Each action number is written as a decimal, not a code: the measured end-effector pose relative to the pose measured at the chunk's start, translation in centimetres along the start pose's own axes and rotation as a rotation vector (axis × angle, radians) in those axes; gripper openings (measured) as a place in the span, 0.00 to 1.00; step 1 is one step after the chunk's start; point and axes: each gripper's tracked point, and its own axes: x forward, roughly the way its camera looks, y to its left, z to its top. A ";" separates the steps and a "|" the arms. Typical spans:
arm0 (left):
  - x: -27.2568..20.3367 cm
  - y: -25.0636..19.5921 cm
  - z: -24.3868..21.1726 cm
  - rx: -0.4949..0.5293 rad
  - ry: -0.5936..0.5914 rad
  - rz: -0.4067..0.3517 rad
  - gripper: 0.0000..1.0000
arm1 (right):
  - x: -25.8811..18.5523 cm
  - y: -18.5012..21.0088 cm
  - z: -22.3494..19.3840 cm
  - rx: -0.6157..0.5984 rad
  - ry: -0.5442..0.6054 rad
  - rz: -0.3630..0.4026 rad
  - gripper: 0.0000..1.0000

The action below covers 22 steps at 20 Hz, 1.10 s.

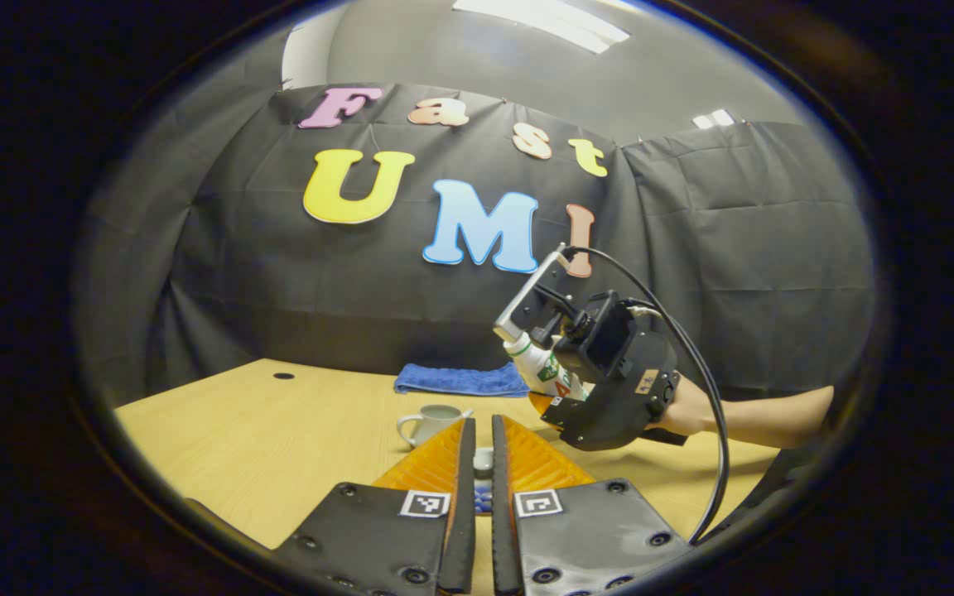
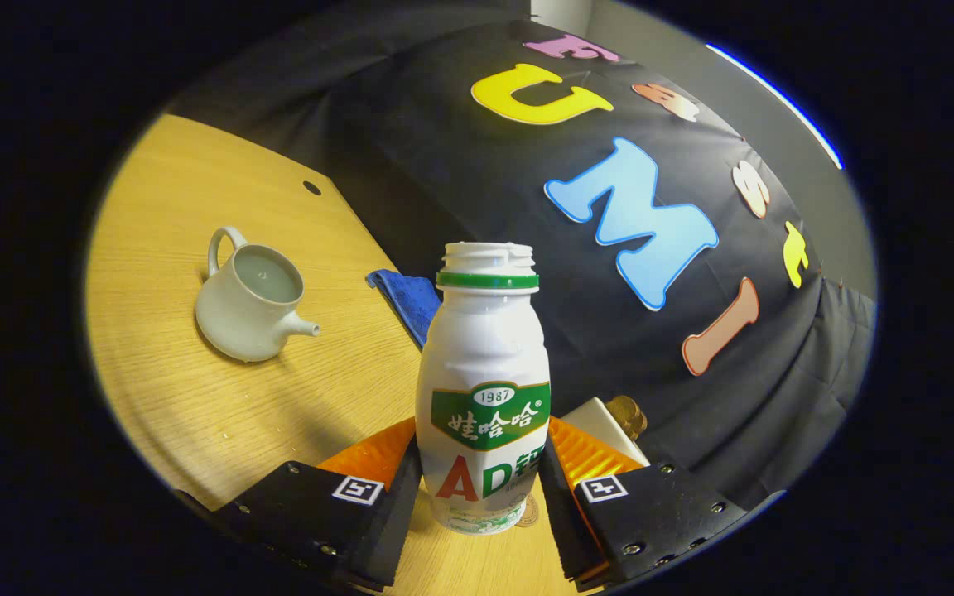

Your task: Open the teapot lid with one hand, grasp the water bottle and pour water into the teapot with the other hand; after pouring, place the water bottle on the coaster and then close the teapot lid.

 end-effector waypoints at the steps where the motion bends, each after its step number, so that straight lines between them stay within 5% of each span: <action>1: -0.2 -0.2 0.0 0.005 0.000 -0.004 0.19 | 0.2 0.3 0.3 -0.017 -0.001 0.002 0.71; 20: -0.9 -1.0 0.6 0.086 -0.026 -0.021 0.19 | 3.7 3.3 2.6 -0.468 -0.025 -0.009 0.69; 21: -0.9 -1.0 0.8 0.090 -0.028 -0.021 0.10 | 3.7 3.4 2.7 -0.478 -0.029 -0.012 0.69; 22: -1.0 -0.9 0.7 0.094 -0.027 -0.019 0.19 | 3.7 3.3 2.8 -0.499 -0.031 -0.018 0.68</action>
